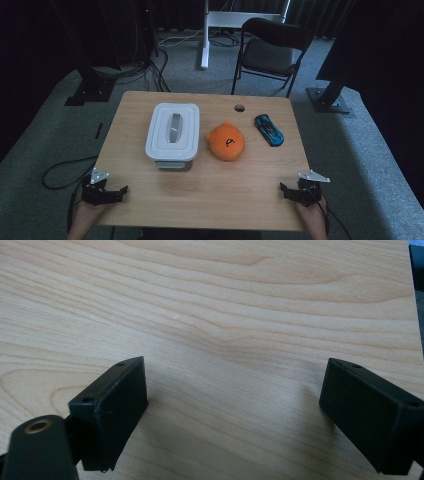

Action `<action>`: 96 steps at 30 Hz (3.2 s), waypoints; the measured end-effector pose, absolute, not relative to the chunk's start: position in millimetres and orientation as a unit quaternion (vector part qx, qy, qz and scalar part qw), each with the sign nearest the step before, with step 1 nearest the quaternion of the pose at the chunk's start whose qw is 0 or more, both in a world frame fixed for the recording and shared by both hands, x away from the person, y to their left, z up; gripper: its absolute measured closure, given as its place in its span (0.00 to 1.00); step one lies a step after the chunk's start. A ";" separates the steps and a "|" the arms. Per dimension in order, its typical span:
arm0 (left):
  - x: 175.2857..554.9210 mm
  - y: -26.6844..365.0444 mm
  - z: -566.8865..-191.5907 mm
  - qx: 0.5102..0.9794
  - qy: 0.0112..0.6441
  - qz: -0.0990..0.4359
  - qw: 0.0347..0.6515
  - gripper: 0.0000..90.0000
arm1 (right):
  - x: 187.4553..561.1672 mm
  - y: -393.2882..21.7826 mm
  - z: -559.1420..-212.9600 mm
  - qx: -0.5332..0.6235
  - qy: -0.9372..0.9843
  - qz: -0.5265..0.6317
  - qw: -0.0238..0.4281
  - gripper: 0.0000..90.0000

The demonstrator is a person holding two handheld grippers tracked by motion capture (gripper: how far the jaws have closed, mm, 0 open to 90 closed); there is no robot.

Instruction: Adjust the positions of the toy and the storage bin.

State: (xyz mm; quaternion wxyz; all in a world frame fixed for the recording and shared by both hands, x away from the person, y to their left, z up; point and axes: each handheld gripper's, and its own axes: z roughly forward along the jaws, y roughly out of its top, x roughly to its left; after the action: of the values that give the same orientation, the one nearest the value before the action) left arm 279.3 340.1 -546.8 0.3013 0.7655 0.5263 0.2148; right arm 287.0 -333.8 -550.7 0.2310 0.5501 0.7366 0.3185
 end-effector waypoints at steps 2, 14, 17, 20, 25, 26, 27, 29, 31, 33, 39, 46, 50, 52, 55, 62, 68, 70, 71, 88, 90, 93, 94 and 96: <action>279.3 340.0 -546.9 0.765 0.526 0.215 0.301 0.00 | 286.7 -333.9 -550.7 0.548 0.738 0.319 0.230 0.12; 280.0 339.0 -546.7 0.759 0.536 0.218 0.298 0.00 | 284.6 -332.9 -548.2 0.540 0.750 0.312 0.219 0.12; 279.9 338.9 -546.7 0.759 0.537 0.218 0.298 0.00 | 285.3 -331.5 -545.9 0.539 0.753 0.308 0.221 0.12; 279.9 338.8 -546.8 0.757 0.538 0.218 0.299 0.00 | 290.5 -331.9 -543.7 0.543 0.746 0.319 0.216 0.12; 279.5 339.3 -546.7 0.758 0.538 0.219 0.298 0.00 | 300.0 -330.1 -540.6 0.545 0.741 0.328 0.215 0.12; 279.5 339.3 -546.7 0.758 0.538 0.219 0.298 0.00 | 302.3 -330.1 -538.8 0.545 0.739 0.330 0.217 0.12; 279.5 339.3 -546.7 0.758 0.538 0.219 0.298 0.00 | 303.7 -330.1 -537.6 0.545 0.738 0.332 0.218 0.12; 279.6 339.4 -546.7 0.758 0.538 0.219 0.298 0.00 | 308.4 -330.2 -534.0 0.544 0.737 0.336 0.221 0.12; 279.6 339.5 -546.7 0.758 0.537 0.219 0.298 0.00 | 312.7 -329.1 -530.5 0.540 0.736 0.340 0.226 0.12; 279.7 339.8 -546.7 0.759 0.536 0.219 0.298 0.00 | 317.6 -327.7 -527.8 0.537 0.736 0.343 0.228 0.12; 279.9 340.3 -546.6 0.760 0.535 0.218 0.298 0.00 | 335.5 -321.0 -518.0 0.526 0.737 0.357 0.230 0.12; 279.8 340.3 -546.6 0.760 0.535 0.218 0.298 0.00 | 357.7 -319.9 -512.6 0.527 0.736 0.361 0.224 0.12; 279.8 340.3 -546.6 0.760 0.535 0.218 0.298 0.00 | 368.2 -318.0 -511.1 0.525 0.737 0.358 0.232 0.12; 279.8 340.3 -546.6 0.760 0.535 0.218 0.298 0.00 | 374.2 -318.0 -510.0 0.526 0.737 0.358 0.230 0.12; 279.8 340.3 -546.6 0.760 0.535 0.218 0.298 0.00 | 382.7 -318.1 -505.8 0.527 0.734 0.360 0.234 0.12; 279.8 340.3 -546.6 0.759 0.536 0.218 0.298 0.00 | 406.7 -312.9 -498.6 0.525 0.738 0.355 0.231 0.12; 279.9 340.5 -546.6 0.759 0.537 0.218 0.297 0.00 | 420.2 -310.1 -497.8 0.530 0.739 0.349 0.229 0.12; 279.9 340.5 -546.5 0.759 0.537 0.218 0.297 0.00 | 425.7 -309.9 -497.8 0.533 0.737 0.346 0.230 0.12; 279.9 340.5 -546.6 0.759 0.537 0.218 0.297 0.00 | 428.4 -310.1 -497.8 0.534 0.738 0.345 0.228 0.12; 279.5 340.2 -546.6 0.757 0.539 0.219 0.297 0.00 | 474.0 -308.3 -512.6 0.549 0.745 0.312 0.217 0.12; 279.5 340.2 -546.6 0.757 0.539 0.219 0.297 0.00 | 479.3 -304.3 -515.0 0.548 0.751 0.300 0.216 0.12; 279.5 340.2 -546.6 0.757 0.539 0.219 0.297 0.00 | 485.8 -300.4 -518.4 0.547 0.754 0.294 0.212 0.12; 279.5 340.2 -546.6 0.757 0.539 0.219 0.297 0.00 | 488.5 -299.4 -519.6 0.548 0.754 0.295 0.209 0.12; 279.5 340.2 -546.6 0.757 0.539 0.219 0.297 0.00 | 494.6 -298.3 -522.0 0.548 0.756 0.292 0.207 0.12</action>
State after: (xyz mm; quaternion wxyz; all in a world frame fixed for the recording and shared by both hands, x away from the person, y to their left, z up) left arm 279.5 340.2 -546.6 0.2970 0.7571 0.5392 0.2190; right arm 494.6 -298.3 -522.0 0.2067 0.5481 0.7560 0.2922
